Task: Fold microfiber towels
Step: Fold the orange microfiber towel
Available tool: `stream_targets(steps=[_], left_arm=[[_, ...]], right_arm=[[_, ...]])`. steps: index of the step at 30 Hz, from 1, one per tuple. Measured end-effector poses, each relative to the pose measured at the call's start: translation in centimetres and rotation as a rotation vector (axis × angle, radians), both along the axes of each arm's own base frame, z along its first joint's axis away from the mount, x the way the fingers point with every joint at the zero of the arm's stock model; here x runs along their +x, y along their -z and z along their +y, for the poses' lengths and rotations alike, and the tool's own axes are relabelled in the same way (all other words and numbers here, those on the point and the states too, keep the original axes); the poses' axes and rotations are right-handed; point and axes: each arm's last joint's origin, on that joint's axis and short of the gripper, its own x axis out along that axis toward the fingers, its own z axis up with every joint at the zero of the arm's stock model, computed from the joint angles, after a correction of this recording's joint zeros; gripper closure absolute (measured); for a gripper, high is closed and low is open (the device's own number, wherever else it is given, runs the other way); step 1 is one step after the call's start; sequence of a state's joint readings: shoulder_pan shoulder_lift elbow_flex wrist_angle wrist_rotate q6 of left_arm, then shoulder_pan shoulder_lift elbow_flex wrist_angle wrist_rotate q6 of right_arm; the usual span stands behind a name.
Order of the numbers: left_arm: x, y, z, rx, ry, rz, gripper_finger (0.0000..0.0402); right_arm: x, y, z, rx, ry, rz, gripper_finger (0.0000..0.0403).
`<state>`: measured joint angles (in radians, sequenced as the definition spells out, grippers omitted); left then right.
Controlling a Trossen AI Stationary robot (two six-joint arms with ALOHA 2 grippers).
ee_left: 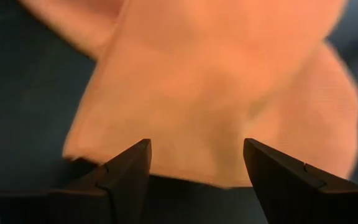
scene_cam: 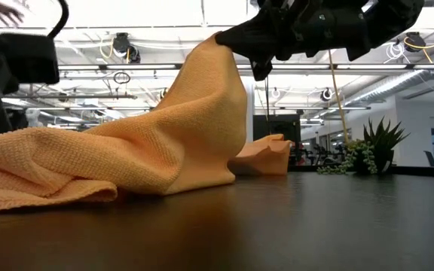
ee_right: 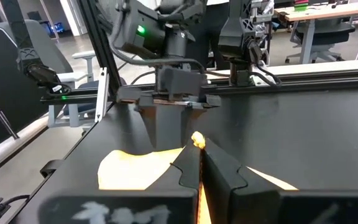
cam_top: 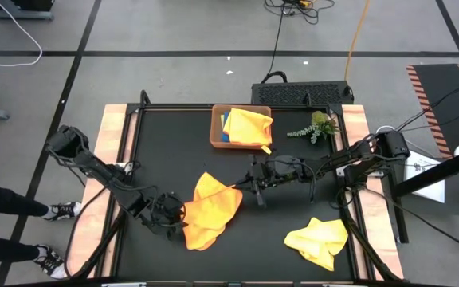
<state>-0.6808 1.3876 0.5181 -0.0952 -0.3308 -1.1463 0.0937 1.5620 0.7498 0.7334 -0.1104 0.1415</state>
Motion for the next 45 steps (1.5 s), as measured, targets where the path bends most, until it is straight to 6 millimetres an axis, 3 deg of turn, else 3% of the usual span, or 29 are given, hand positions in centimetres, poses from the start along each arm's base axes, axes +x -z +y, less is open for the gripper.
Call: stream_targets(steps=[10,17,23,32,36,45], left_arm=[[-0.4,1.0,2.0,0.090,-0.079,0.104,0.0142],[-0.1,-1.4,2.6,0.100,-0.025,0.084,0.0142],[-1.0,-2.4,3.7,0.221,-0.088,0.064,0.0142],[-1.9,0.0,5.7,0.164,-0.202,0.159,0.0142],[-2.2,1.5,6.0,0.090,-0.199,0.101,0.0142],[-2.1,1.8,5.9,0.064,-0.178,0.046,0.0148]], right_arm=[[0.0,0.0,0.0,0.001,0.000,0.000,0.0403],[0.0,0.0,0.0,0.003,0.000,0.000,0.0403],[0.0,0.0,0.0,0.003,0.001,0.000,0.0403],[0.0,0.0,0.0,0.000,0.001,0.004,0.0403],[0.0,0.0,0.0,-0.003,0.000,0.004,0.0403],[0.0,0.1,0.0,-0.008,0.001,0.004,0.0403]])
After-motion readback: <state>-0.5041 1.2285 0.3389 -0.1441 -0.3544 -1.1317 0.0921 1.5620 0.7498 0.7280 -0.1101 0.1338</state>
